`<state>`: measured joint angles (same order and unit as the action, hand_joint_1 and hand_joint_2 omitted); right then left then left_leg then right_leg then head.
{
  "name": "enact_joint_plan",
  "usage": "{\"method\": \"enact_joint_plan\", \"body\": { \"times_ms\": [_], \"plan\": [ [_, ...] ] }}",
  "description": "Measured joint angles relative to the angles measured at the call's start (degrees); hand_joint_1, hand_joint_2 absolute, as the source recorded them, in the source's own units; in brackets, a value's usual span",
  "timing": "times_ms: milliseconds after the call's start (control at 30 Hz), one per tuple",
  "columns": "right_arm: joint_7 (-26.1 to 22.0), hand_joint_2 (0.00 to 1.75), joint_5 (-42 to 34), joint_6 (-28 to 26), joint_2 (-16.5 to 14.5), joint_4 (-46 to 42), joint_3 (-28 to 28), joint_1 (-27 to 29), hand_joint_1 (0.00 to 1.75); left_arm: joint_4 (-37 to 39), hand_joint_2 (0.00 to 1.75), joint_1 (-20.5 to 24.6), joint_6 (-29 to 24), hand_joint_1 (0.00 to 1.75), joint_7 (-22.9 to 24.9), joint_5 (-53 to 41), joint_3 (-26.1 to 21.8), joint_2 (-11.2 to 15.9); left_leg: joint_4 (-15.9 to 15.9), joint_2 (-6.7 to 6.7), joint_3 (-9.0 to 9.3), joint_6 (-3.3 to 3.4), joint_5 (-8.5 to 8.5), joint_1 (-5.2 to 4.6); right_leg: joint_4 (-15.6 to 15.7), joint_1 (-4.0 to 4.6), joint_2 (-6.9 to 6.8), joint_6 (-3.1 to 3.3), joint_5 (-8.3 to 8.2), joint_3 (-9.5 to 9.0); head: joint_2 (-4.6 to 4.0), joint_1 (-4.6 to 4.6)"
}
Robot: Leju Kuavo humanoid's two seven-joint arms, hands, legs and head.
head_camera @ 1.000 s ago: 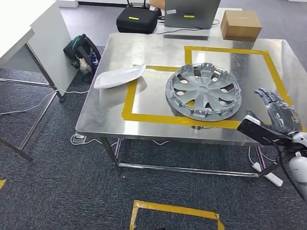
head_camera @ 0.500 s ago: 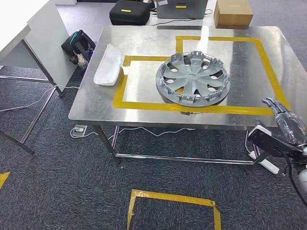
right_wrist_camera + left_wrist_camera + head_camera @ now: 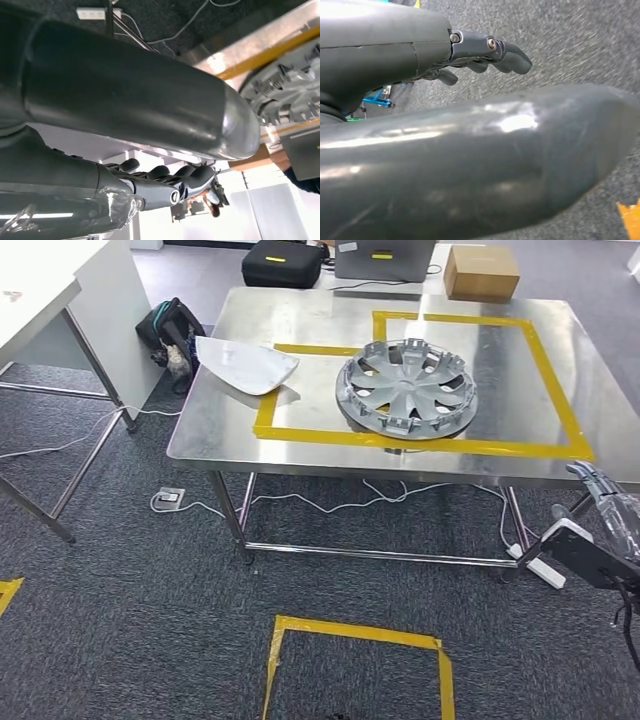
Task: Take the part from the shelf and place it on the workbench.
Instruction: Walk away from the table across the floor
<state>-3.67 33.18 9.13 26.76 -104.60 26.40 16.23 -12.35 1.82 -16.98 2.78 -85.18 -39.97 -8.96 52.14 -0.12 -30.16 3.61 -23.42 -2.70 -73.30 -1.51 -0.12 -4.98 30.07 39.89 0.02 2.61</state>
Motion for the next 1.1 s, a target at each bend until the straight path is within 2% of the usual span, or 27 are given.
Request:
{"method": "enact_joint_plan", "body": {
  "times_ms": [33, 67, 133, 167, 200, 267, 300, 333, 400, 433, 467, 500, 533, 600, 633, 667, 700, 767, 800, 833, 867, 933, 967, 1000, 1033, 1067, 1100],
  "plan": [
    [-0.3, 0.0, -0.03, 0.18, -0.28, -0.14, 0.52, 0.36, 0.0, 0.0, 0.0, -0.01, 0.0, 0.0, 0.0, 0.0, 0.02, -0.03, 0.16, 0.0, -0.88, -0.04, 0.57, -0.13, 2.14, 0.05, 0.0, 0.13, -1.55, -2.32, 0.0, -0.01],
    [-0.54, 0.0, -0.04, 0.33, -0.52, -0.32, 1.03, 0.63, 0.0, 0.0, 0.0, 0.0, 0.0, 0.0, 0.02, 0.0, 0.06, -0.04, 0.44, -0.01, -1.6, -0.15, 1.04, -0.23, 6.06, 0.09, 0.0, 0.23, -2.46, -5.58, 0.0, 0.0],
    [-0.88, 0.0, -0.03, 0.52, -0.99, -0.73, 2.05, 0.97, 0.0, -0.01, 0.0, 0.03, -0.01, 0.0, 0.06, 0.0, 0.25, -0.03, 1.21, -0.09, -2.71, -0.5, 1.77, -0.51, 14.78, 0.21, 0.07, 0.45, -1.86, -12.09, 0.01, 0.0],
    [-1.0, 0.0, -0.05, 0.58, -1.21, -0.91, 2.5, 1.16, 0.0, -0.02, 0.0, 0.06, -0.01, 0.0, 0.08, 0.0, 0.35, -0.02, 1.58, -0.13, -3.02, -0.68, 2.09, -0.59, 17.37, 0.33, 0.1, 0.62, -1.08, -13.75, 0.01, -0.02],
    [-1.1, 0.0, -0.08, 0.66, -1.44, -1.04, 2.91, 1.36, 0.0, -0.02, 0.0, 0.06, -0.01, 0.0, 0.09, 0.0, 0.44, -0.02, 1.81, -0.16, -3.27, -0.86, 2.4, -0.61, 18.47, 0.47, 0.11, 0.89, -0.73, -14.23, 0.01, 0.0],
    [-1.35, 0.0, -0.13, 0.94, -1.91, -1.14, 3.55, 1.75, 0.0, -0.01, 0.0, -0.04, 0.0, 0.0, 0.12, 0.0, 0.52, 0.02, 2.38, -0.27, -3.85, -1.42, 2.35, -0.46, 18.37, 0.39, -0.05, 1.9, -1.39, -13.07, 0.0, -0.02],
    [-1.5, 0.0, -0.14, 1.19, -2.16, -1.21, 3.82, 1.89, 0.0, -0.01, 0.0, -0.12, 0.0, 0.0, 0.14, 0.0, 0.58, 0.01, 3.45, -0.34, -4.47, -1.91, 0.95, -0.32, 18.36, 0.29, -0.14, 2.48, -1.93, -12.43, 0.0, -0.09],
    [-1.74, 0.0, -0.15, 1.5, -2.39, -1.35, 4.13, 2.0, 0.0, 0.0, 0.0, -0.2, 0.01, 0.0, 0.15, 0.0, 0.67, -0.02, 5.65, -0.39, -5.39, -2.47, -1.5, -0.09, 18.38, 0.17, -0.22, 2.97, -2.6, -11.76, 0.0, -0.21],
    [-2.17, 0.0, -0.15, 2.09, -2.8, -1.69, 4.86, 2.14, 0.0, 0.0, 0.0, -0.21, 0.02, 0.0, 0.15, 0.0, 0.86, -0.1, 12.94, -0.37, -7.65, -3.49, -7.75, 0.67, 18.28, 0.17, -0.25, 3.34, -4.04, -10.18, 0.0, -0.35],
    [-2.31, 0.0, -0.14, 2.3, -2.99, -1.81, 5.23, 2.16, 0.0, 0.0, 0.0, -0.19, 0.02, 0.0, 0.15, 0.0, 0.93, -0.12, 16.72, -0.35, -8.45, -3.83, -9.71, 1.09, 18.22, 0.16, -0.24, 3.3, -4.78, -9.32, 0.0, -0.36],
    [-2.41, 0.0, -0.13, 2.46, -3.21, -1.85, 5.52, 2.16, 0.0, 0.0, 0.0, -0.17, 0.02, 0.0, 0.15, 0.0, 0.98, -0.13, 19.21, -0.34, -8.56, -4.1, -10.24, 1.44, 18.13, 0.14, -0.24, 3.2, -5.47, -8.34, 0.0, -0.34],
    [-2.56, 0.0, -0.05, 2.68, -3.47, -1.87, 5.75, 2.15, 0.0, 0.0, 0.0, -0.16, 0.02, 0.0, 0.15, 0.0, 1.0, -0.14, 19.84, -0.34, -7.75, -4.34, -9.43, 1.72, 18.04, 0.06, -0.24, 3.03, -6.1, -7.42, 0.0, -0.34],
    [-2.83, 0.0, 0.13, 3.02, -3.79, -1.87, 5.99, 2.1, 0.0, 0.0, 0.0, -0.16, 0.02, 0.0, 0.15, 0.0, 1.01, -0.14, 18.26, -0.33, -5.92, -4.53, -7.78, 1.94, 17.98, -0.05, -0.24, 2.8, -6.68, -6.6, 0.0, -0.34],
    [-3.55, 0.0, 0.74, 3.81, -4.51, -1.93, 6.7, 1.91, 0.0, 0.0, 0.0, -0.07, 0.02, 0.0, 0.15, 0.0, 1.02, -0.16, 10.11, -0.33, 0.51, -4.66, -5.28, 2.24, 17.81, -0.28, -0.25, 2.16, -7.76, -5.3, 0.0, -0.35],
    [-3.87, 0.0, 1.02, 4.13, -4.84, -1.99, 7.12, 1.81, 0.0, 0.0, 0.0, 0.02, 0.02, 0.0, 0.15, 0.0, 1.02, -0.18, 5.52, -0.34, 3.72, -4.49, -5.21, 2.29, 17.72, -0.34, -0.28, 1.78, -8.3, -4.84, 0.0, -0.34],
    [-4.09, 0.0, 1.22, 4.34, -5.14, -2.04, 7.48, 1.7, 0.0, 0.0, 0.0, 0.12, 0.01, 0.0, 0.15, 0.0, 1.02, -0.19, 2.3, -0.36, 5.83, -4.2, -5.56, 2.27, 17.7, -0.38, -0.33, 1.39, -8.9, -4.53, 0.0, -0.31],
    [-4.24, 0.0, 1.36, 4.48, -5.41, -2.08, 7.75, 1.61, 0.0, 0.0, 0.0, 0.19, -0.01, 0.0, 0.15, 0.0, 1.03, -0.19, 0.64, -0.38, 6.79, -3.82, -5.9, 2.18, 17.78, -0.42, -0.38, 1.01, -9.48, -4.33, 0.0, -0.28],
    [-4.57, 0.0, 1.74, 4.73, -5.98, -2.08, 8.16, 1.42, 0.0, 0.0, 0.0, 0.16, -0.07, 0.0, 0.15, 0.0, 1.06, -0.21, 0.25, -0.28, 6.15, -2.83, -5.4, 2.04, 18.06, -0.63, -0.38, 0.23, -10.36, -4.07, 0.0, -0.27],
    [-4.77, 0.0, 1.98, 4.87, -6.27, -2.08, 8.38, 1.4, 0.0, 0.0, 0.0, 0.11, -0.15, 0.0, 0.13, 0.0, 1.06, -0.22, 0.19, -0.17, 5.73, -2.27, -4.89, 2.01, 17.49, -0.69, -0.32, 0.02, -9.57, -3.65, 0.0, -0.21],
    [-4.97, 0.0, 2.21, 4.99, -6.57, -2.07, 8.59, 1.38, 0.0, 0.0, 0.0, 0.07, -0.24, 0.0, 0.08, 0.0, 1.05, -0.21, 0.08, -0.05, 5.23, -1.74, -4.29, 1.98, 15.85, -0.72, -0.25, -0.11, -7.79, -2.95, 0.0, -0.11],
    [-5.12, 0.0, 2.36, 5.1, -6.86, -2.07, 8.78, 1.37, 0.0, 0.0, 0.0, 0.06, -0.32, 0.0, 0.02, 0.0, 1.04, -0.24, 0.04, 0.06, 4.67, -1.34, -3.72, 1.89, 12.92, -0.72, -0.19, -0.11, -5.13, -1.91, 0.0, -0.03],
    [-5.3, 0.0, 2.49, 5.22, -7.42, -2.07, 9.03, 1.34, 0.0, 0.0, 0.0, 0.06, -0.39, 0.0, -0.13, 0.0, 1.04, -0.32, 0.09, 0.08, 3.31, -0.88, -2.66, 1.45, 4.82, -0.5, -0.16, -0.11, -0.29, 0.22, 0.0, 0.05],
    [-5.36, 0.0, 2.53, 5.26, -7.69, -2.07, 9.14, 1.35, 0.0, 0.0, 0.0, 0.04, -0.4, 0.0, -0.17, 0.0, 1.05, -0.37, 0.14, 0.09, 2.61, -0.76, -2.12, 1.22, 1.72, -0.35, -0.15, -0.05, 0.33, 0.65, 0.0, 0.04],
    [-5.47, 0.0, 2.58, 5.28, -7.94, -2.07, 9.26, 1.35, 0.0, 0.0, 0.0, 0.03, -0.4, 0.0, -0.19, 0.0, 1.05, -0.39, 0.21, 0.1, 1.91, -0.71, -1.64, 1.02, 0.31, -0.18, -0.14, 0.08, -0.39, 0.3, 0.0, 0.04],
    [-5.61, 0.0, 2.64, 5.31, -8.17, -2.07, 9.39, 1.33, 0.0, 0.0, 0.0, 0.01, -0.42, 0.0, -0.16, 0.0, 1.08, -0.39, 0.32, 0.1, 1.24, -0.72, -1.18, 0.88, 1.19, -0.02, -0.14, 0.27, -2.04, -1.17, 0.0, 0.04],
    [-5.81, 0.0, 2.69, 5.37, -8.38, -2.07, 9.51, 1.29, 0.0, 0.0, 0.0, 0.0, -0.43, 0.0, -0.08, 0.0, 1.13, -0.39, 0.52, 0.09, 0.63, -0.79, -0.78, 0.79, 4.15, 0.11, -0.14, 0.49, -3.69, -3.69, 0.0, 0.04],
    [-6.08, 0.0, 2.71, 5.49, -8.58, -2.07, 9.62, 1.18, 0.0, -0.01, 0.0, 0.0, -0.45, 0.0, 0.01, 0.0, 1.2, -0.38, 0.8, 0.07, 0.08, -0.92, -0.47, 0.68, 8.47, 0.26, -0.13, 0.71, -4.13, -6.87, 0.0, 0.05]
  ]
}}
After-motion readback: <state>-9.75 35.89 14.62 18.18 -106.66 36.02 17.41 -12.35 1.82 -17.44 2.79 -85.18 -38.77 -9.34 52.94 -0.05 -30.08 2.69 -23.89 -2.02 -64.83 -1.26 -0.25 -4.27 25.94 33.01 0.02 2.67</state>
